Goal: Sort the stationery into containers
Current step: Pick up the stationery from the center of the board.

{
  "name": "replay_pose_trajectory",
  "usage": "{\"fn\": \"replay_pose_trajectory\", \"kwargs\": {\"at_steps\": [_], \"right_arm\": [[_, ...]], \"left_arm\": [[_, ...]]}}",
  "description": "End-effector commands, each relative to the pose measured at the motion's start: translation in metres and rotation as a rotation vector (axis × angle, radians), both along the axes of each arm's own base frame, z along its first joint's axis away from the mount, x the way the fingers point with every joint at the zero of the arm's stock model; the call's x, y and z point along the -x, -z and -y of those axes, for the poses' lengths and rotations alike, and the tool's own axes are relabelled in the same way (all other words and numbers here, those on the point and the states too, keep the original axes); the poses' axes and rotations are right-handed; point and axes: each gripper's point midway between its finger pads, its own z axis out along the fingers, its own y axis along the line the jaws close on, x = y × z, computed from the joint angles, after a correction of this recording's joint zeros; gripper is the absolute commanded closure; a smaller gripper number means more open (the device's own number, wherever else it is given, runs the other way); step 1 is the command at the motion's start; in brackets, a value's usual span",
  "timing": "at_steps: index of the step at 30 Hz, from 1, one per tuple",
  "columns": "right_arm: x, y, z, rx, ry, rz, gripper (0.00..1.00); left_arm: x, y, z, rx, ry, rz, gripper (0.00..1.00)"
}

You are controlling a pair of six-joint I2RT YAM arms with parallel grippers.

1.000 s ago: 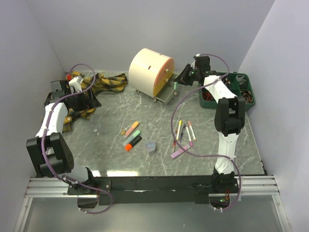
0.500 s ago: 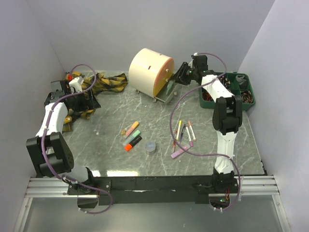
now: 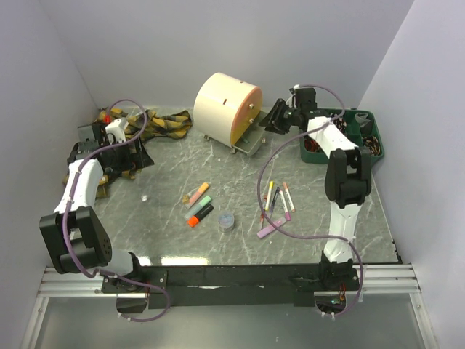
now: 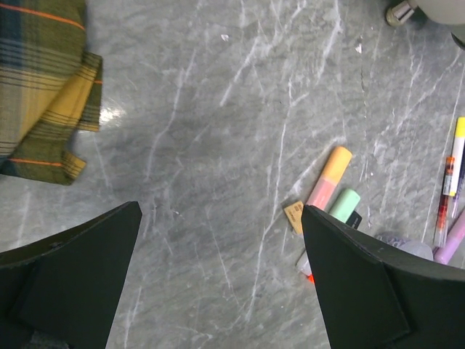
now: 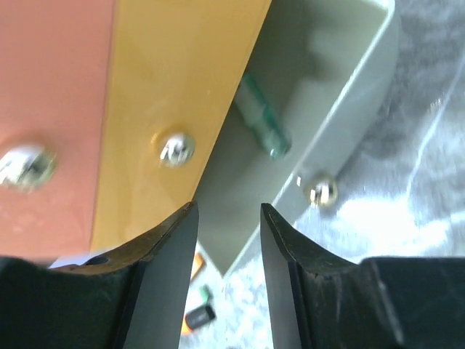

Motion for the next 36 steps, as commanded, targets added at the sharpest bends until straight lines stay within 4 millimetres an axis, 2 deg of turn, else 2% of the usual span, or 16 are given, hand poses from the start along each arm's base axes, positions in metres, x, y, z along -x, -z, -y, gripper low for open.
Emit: {"fn": "replay_pose_trajectory", "kwargs": {"at_steps": [1, 3, 4, 6, 7, 8, 10, 12, 13, 15, 16, 17, 19, 20, 23, 36], "right_arm": [[0.023, -0.082, 0.007, -0.026, -0.05, 0.185, 0.52], [0.037, -0.078, 0.006, -0.019, -0.091, 0.19, 0.51], [0.045, -0.088, 0.007, -0.015, -0.102, 0.219, 0.51], [0.059, -0.081, 0.009, 0.013, -0.134, 0.229, 0.5], [0.067, -0.09, 0.011, 0.027, -0.143, 0.259, 0.49], [0.077, -0.08, 0.014, 0.058, -0.165, 0.259, 0.49], [0.091, -0.088, 0.018, 0.094, -0.182, 0.302, 0.48], [0.106, -0.077, 0.024, 0.142, -0.206, 0.313, 0.48], [0.115, -0.088, 0.026, 0.158, -0.212, 0.352, 0.48], [0.131, -0.077, 0.031, 0.199, -0.234, 0.374, 0.48], [0.14, -0.087, 0.034, 0.214, -0.227, 0.42, 0.47], [0.15, -0.075, 0.037, 0.23, -0.233, 0.414, 0.47], [0.164, -0.08, 0.041, 0.239, -0.217, 0.448, 0.47], [0.174, -0.069, 0.042, 0.245, -0.225, 0.439, 0.47], [0.197, -0.062, 0.047, 0.27, -0.236, 0.459, 0.47], [0.254, -0.06, 0.062, 0.373, -0.273, 0.567, 0.45]], "left_arm": [[0.003, -0.016, 0.012, -0.005, 0.057, 0.066, 0.01], [0.003, -0.017, 0.016, -0.019, 0.076, 0.077, 0.01], [0.004, -0.017, 0.018, -0.026, 0.084, 0.081, 0.01], [0.005, -0.016, 0.023, -0.045, 0.12, 0.089, 0.01], [0.006, -0.016, 0.025, -0.05, 0.131, 0.085, 0.0], [0.007, -0.015, 0.027, -0.059, 0.144, 0.084, 0.01], [0.009, -0.015, 0.034, -0.083, 0.182, 0.084, 0.01], [0.01, -0.014, 0.04, -0.103, 0.21, 0.086, 0.01], [0.011, -0.015, 0.042, -0.108, 0.218, 0.086, 0.0], [0.014, -0.011, 0.049, -0.127, 0.236, 0.072, 0.01], [0.015, -0.009, 0.051, -0.134, 0.244, 0.067, 0.01], [0.016, -0.007, 0.053, -0.138, 0.248, 0.061, 0.01], [0.018, 0.001, 0.054, -0.146, 0.236, 0.037, 0.01], [0.017, 0.003, 0.053, -0.146, 0.222, 0.031, 0.01], [0.013, 0.013, 0.048, -0.135, 0.14, -0.012, 0.01], [0.016, 0.045, 0.05, -0.041, -0.012, -0.149, 0.0]]}}
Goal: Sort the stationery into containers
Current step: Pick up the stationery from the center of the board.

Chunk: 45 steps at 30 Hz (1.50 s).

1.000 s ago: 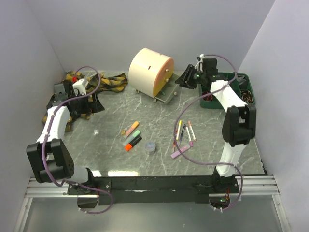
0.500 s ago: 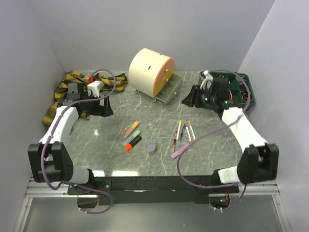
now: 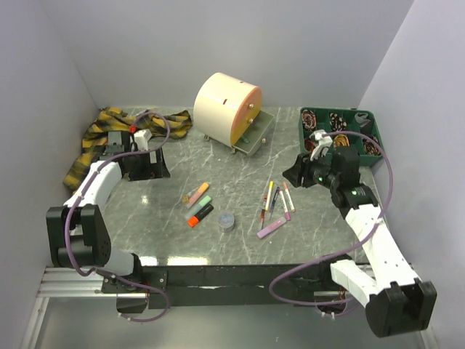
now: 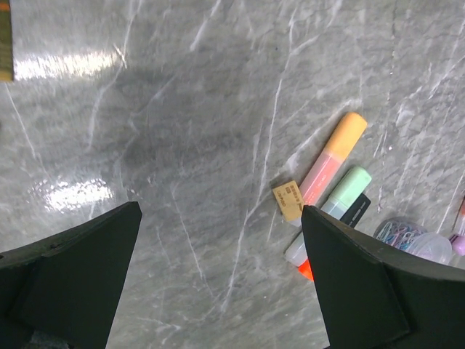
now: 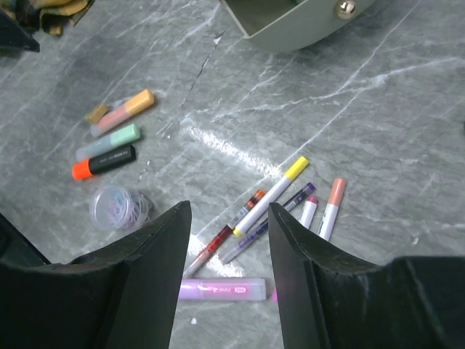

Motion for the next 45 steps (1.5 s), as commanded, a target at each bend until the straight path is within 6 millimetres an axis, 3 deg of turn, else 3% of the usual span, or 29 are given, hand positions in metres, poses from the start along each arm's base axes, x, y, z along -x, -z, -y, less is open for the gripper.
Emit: {"fn": "replay_pose_trajectory", "kwargs": {"at_steps": [1, 4, 11, 13, 18, 31, 45], "right_arm": [[0.014, -0.002, 0.002, 0.056, -0.054, 0.076, 0.45], [0.022, 0.003, 0.001, 0.068, -0.087, 0.072, 0.44], [0.019, 0.005, 0.003, 0.1, -0.096, 0.091, 0.43], [0.018, 0.005, 0.004, 0.107, -0.095, 0.096, 0.43], [0.016, 0.01, 0.006, 0.116, -0.083, 0.087, 0.42], [0.013, 0.018, 0.007, 0.111, -0.062, 0.075, 0.41], [0.01, 0.024, 0.008, 0.107, -0.05, 0.074, 0.4]], "left_arm": [[-0.005, 0.003, 0.001, 0.025, -0.048, -0.004, 0.01], [0.002, 0.01, 0.005, 0.041, -0.056, -0.039, 0.01], [0.013, 0.035, 0.018, 0.071, -0.099, -0.129, 0.02], [0.011, 0.042, 0.018, 0.072, -0.114, -0.146, 0.02], [0.006, 0.048, 0.04, 0.082, -0.062, -0.172, 0.06], [0.02, 0.071, 0.074, 0.084, 0.03, -0.261, 0.34], [0.03, 0.079, 0.092, 0.064, 0.102, -0.293, 0.46]]}}
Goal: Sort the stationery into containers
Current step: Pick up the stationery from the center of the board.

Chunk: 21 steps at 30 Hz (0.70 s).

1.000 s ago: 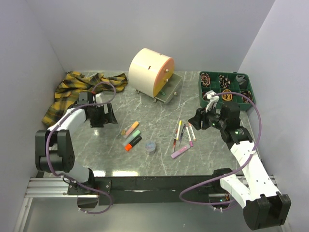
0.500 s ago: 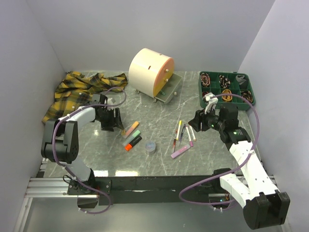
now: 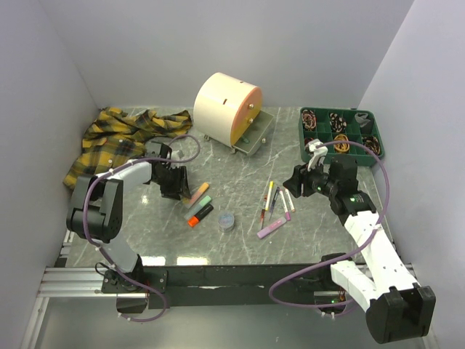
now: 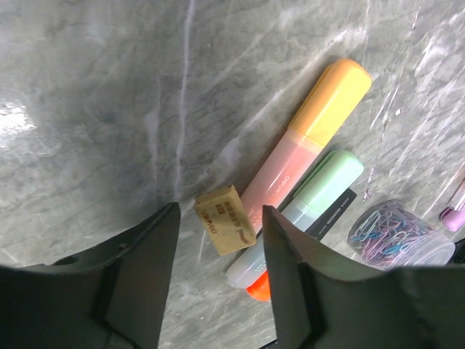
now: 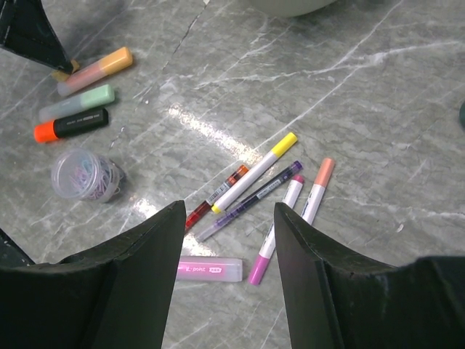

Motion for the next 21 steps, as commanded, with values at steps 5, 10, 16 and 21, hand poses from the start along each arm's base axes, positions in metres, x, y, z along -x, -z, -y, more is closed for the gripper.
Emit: {"fn": "replay_pose_trajectory", "kwargs": {"at_steps": [5, 10, 16, 21], "right_arm": [[-0.005, -0.002, 0.001, -0.008, 0.016, 0.044, 0.4], [-0.005, -0.003, 0.002, -0.003, 0.021, 0.048, 0.39], [-0.004, -0.003, 0.002, -0.004, 0.024, 0.052, 0.39], [-0.005, -0.005, 0.004, 0.002, 0.03, 0.058, 0.39]], "left_arm": [[-0.007, -0.003, 0.004, -0.003, 0.006, 0.016, 0.5], [-0.01, -0.001, 0.003, -0.018, 0.004, 0.02, 0.65], [-0.013, -0.009, 0.004, -0.012, 0.014, 0.038, 0.75], [-0.026, -0.033, 0.007, -0.003, 0.06, 0.113, 0.99]]}}
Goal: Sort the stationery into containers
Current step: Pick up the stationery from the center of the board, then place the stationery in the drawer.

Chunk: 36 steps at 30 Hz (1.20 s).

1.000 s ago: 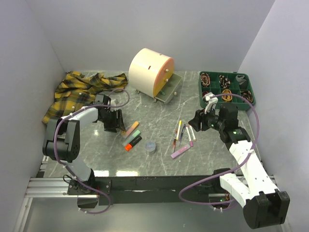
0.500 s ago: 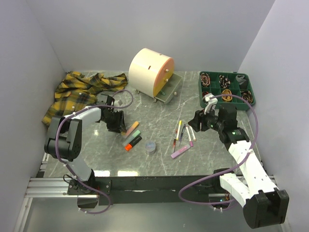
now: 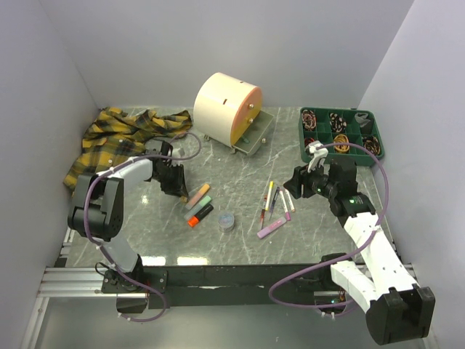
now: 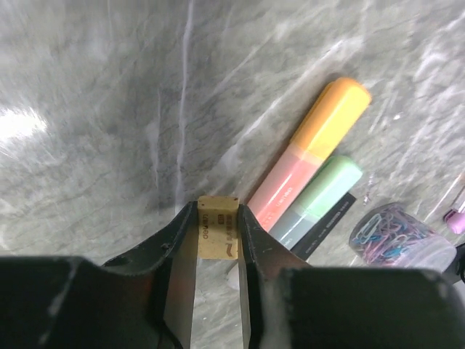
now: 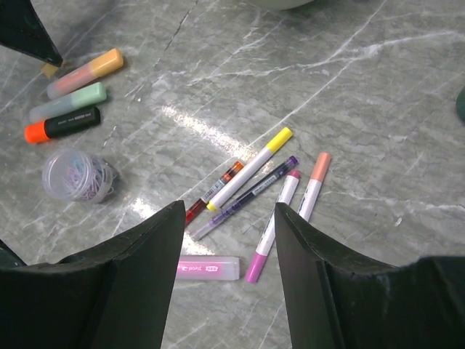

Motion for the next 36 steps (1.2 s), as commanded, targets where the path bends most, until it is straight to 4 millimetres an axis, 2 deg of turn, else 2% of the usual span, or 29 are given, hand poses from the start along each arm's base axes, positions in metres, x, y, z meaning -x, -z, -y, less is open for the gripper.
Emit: {"fn": "replay_pose_trajectory", "kwargs": {"at_steps": [1, 7, 8, 10, 14, 19, 23, 27, 28, 29, 31, 32, 36], "right_arm": [[-0.005, -0.012, 0.001, 0.001, 0.009, 0.06, 0.39], [-0.007, -0.012, 0.002, 0.014, 0.004, 0.063, 0.39], [-0.008, -0.012, 0.001, 0.016, 0.002, 0.063, 0.39], [-0.011, -0.013, 0.003, 0.023, 0.006, 0.072, 0.39], [-0.013, -0.016, 0.004, 0.037, 0.004, 0.088, 0.39], [-0.014, -0.017, 0.007, 0.049, 0.014, 0.103, 0.4], [-0.013, -0.018, 0.01, 0.058, 0.028, 0.117, 0.4], [-0.014, -0.015, 0.012, 0.066, 0.036, 0.119, 0.4], [-0.013, -0.015, 0.012, 0.065, 0.036, 0.121, 0.4], [-0.013, -0.014, 0.012, 0.066, 0.036, 0.119, 0.4], [-0.013, -0.013, 0.012, 0.067, 0.037, 0.122, 0.4], [-0.013, -0.013, 0.012, 0.066, 0.037, 0.125, 0.4], [-0.013, -0.013, 0.013, 0.072, 0.038, 0.129, 0.4]], "left_arm": [[-0.026, -0.039, 0.006, 0.014, 0.057, 0.131, 0.99], [-0.041, -0.085, 0.024, 0.045, 0.215, 0.256, 0.99], [-0.046, -0.098, 0.034, 0.05, 0.245, 0.295, 0.99], [-0.044, -0.11, 0.049, 0.059, 0.318, 0.332, 0.99], [-0.048, -0.149, 0.084, 0.076, 0.461, 0.471, 0.99], [-0.039, -0.181, 0.126, 0.082, 0.632, 0.649, 0.99], [-0.042, -0.201, 0.152, 0.085, 0.709, 0.825, 0.99], [-0.052, -0.212, 0.181, 0.081, 0.791, 0.952, 0.99], [-0.053, -0.22, 0.192, 0.071, 0.833, 0.995, 0.99], [-0.059, -0.21, 0.198, 0.049, 0.85, 0.988, 0.99], [-0.063, -0.21, 0.211, 0.007, 0.898, 1.035, 0.99], [-0.071, -0.199, 0.213, -0.032, 0.902, 1.028, 0.99], [-0.093, -0.193, 0.225, -0.097, 0.894, 1.079, 0.99]]}}
